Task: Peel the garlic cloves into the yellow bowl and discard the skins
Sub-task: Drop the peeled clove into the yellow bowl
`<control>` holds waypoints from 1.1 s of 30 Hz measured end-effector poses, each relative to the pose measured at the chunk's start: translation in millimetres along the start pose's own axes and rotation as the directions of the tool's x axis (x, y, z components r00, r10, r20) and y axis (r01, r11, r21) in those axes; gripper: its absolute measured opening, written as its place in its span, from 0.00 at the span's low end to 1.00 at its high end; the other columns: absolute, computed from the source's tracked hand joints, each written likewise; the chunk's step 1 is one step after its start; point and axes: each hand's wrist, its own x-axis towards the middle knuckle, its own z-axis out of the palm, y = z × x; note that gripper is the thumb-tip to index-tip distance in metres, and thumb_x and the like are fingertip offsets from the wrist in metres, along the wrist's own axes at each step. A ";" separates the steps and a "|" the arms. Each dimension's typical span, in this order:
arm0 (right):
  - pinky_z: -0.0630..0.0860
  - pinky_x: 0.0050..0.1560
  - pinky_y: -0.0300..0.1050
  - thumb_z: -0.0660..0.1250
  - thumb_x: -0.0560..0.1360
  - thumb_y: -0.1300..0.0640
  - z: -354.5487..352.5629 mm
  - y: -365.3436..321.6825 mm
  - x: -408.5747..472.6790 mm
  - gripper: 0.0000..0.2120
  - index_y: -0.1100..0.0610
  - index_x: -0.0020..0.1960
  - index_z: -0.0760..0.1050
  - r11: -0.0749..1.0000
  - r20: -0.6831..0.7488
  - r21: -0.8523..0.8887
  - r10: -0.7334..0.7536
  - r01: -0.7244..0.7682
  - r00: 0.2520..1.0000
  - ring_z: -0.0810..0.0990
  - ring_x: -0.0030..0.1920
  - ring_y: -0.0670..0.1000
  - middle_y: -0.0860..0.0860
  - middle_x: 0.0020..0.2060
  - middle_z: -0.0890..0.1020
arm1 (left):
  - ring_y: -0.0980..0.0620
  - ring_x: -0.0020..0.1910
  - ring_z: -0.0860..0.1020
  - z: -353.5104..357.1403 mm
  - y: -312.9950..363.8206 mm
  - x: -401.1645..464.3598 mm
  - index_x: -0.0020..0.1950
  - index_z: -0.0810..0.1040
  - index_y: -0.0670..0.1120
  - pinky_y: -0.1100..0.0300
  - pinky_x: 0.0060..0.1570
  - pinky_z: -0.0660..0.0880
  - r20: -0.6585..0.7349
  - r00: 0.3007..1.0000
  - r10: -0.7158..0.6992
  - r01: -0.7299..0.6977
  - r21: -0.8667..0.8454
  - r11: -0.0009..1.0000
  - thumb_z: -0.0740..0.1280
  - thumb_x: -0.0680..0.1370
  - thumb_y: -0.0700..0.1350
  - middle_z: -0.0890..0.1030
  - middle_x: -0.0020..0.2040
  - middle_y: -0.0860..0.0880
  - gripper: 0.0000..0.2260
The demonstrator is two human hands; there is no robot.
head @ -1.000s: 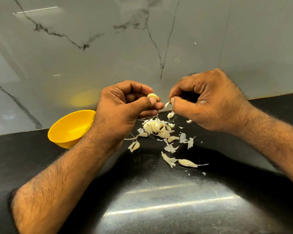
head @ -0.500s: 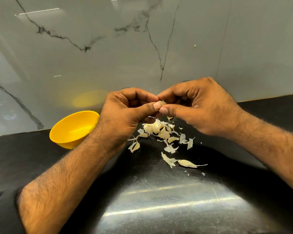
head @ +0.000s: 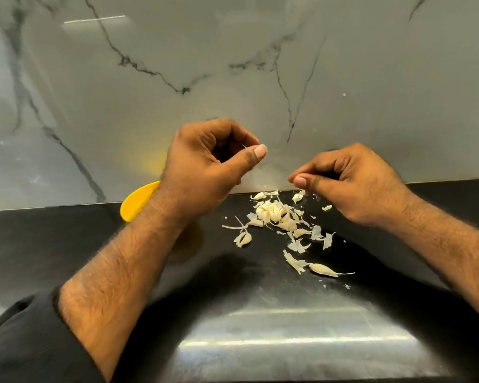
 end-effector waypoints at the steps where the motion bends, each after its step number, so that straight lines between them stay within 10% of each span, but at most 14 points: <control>1: 0.81 0.46 0.40 0.72 0.80 0.50 2.2 -2.7 1.4 0.06 0.44 0.55 0.87 0.998 0.019 0.055 0.011 -0.012 1.000 0.85 0.40 0.41 0.38 0.40 0.87 | 0.47 0.34 0.83 -11.4 -0.8 2.2 0.50 0.86 0.43 0.56 0.33 0.80 0.027 1.000 -0.015 0.014 0.031 0.999 0.77 0.80 0.46 0.85 0.38 0.45 0.07; 10: 0.86 0.50 0.47 0.77 0.73 0.67 48.1 -53.4 34.1 0.07 0.61 0.51 0.86 0.902 0.155 0.428 -0.001 -0.067 0.988 0.89 0.43 0.54 0.56 0.41 0.89 | 0.59 0.28 0.78 -79.8 -35.1 9.5 0.46 0.86 0.46 0.67 0.32 0.72 0.079 0.978 -0.194 0.162 0.303 0.939 0.77 0.79 0.51 0.84 0.33 0.49 0.09; 19: 0.82 0.50 0.38 0.79 0.75 0.57 102.2 -99.2 77.1 0.05 0.50 0.50 0.88 0.981 0.224 0.167 -0.137 0.100 0.965 0.85 0.45 0.41 0.43 0.42 0.88 | 0.51 0.37 0.85 -131.6 -60.0 4.8 0.47 0.85 0.50 0.48 0.46 0.86 -0.229 0.938 -0.261 0.339 0.445 0.829 0.75 0.80 0.54 0.85 0.35 0.49 0.08; 33: 0.76 0.36 0.31 0.79 0.73 0.58 18.6 -51.2 50.9 0.07 0.60 0.47 0.85 0.963 0.168 0.267 -0.023 -0.023 0.986 0.82 0.35 0.43 0.51 0.37 0.86 | 0.52 0.35 0.85 -89.3 -46.1 2.6 0.48 0.86 0.50 0.48 0.43 0.86 -0.098 0.979 -0.180 0.202 0.310 0.929 0.76 0.79 0.53 0.85 0.35 0.50 0.08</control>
